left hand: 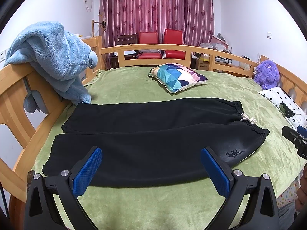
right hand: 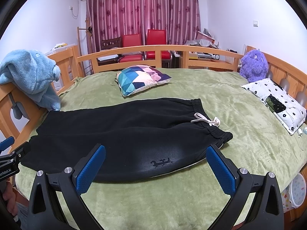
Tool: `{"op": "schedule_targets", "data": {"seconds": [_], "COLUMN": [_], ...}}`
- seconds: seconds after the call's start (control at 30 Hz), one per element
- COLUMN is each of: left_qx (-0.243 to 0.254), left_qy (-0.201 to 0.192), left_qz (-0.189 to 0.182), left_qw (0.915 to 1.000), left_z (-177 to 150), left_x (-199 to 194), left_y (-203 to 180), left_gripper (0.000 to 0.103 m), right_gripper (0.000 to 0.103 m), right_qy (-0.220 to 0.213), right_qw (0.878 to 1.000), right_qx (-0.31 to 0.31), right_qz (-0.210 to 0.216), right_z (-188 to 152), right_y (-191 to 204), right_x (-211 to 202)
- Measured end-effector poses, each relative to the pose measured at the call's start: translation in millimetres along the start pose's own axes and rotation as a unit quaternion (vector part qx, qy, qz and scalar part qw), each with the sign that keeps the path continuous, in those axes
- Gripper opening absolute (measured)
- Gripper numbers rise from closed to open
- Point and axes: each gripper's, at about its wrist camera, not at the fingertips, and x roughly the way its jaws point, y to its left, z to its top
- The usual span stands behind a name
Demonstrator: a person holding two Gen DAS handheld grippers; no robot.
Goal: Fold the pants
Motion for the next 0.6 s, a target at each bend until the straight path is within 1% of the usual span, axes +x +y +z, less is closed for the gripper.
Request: {"op": "schedule_targets", "data": {"seconds": [0.27, 0.6], "left_qx": [-0.005, -0.006], "left_qy": [0.001, 0.001], "left_qz": [-0.001, -0.001], "left_qw": [1.0, 1.0], "left_z": [-0.8, 0.1], "left_x": [-4.9, -5.2], "left_y": [1.0, 1.5], "left_gripper": [0.103, 0.103], "right_gripper": [0.103, 0.103], "right_qy": [-0.003, -0.004], "right_qw": [1.0, 1.0], "right_qx": [-0.004, -0.008], "right_qz": [0.003, 0.005], "right_z": [2.7, 2.8], "right_y": [5.1, 8.4], "right_x": [-8.3, -9.3]}}
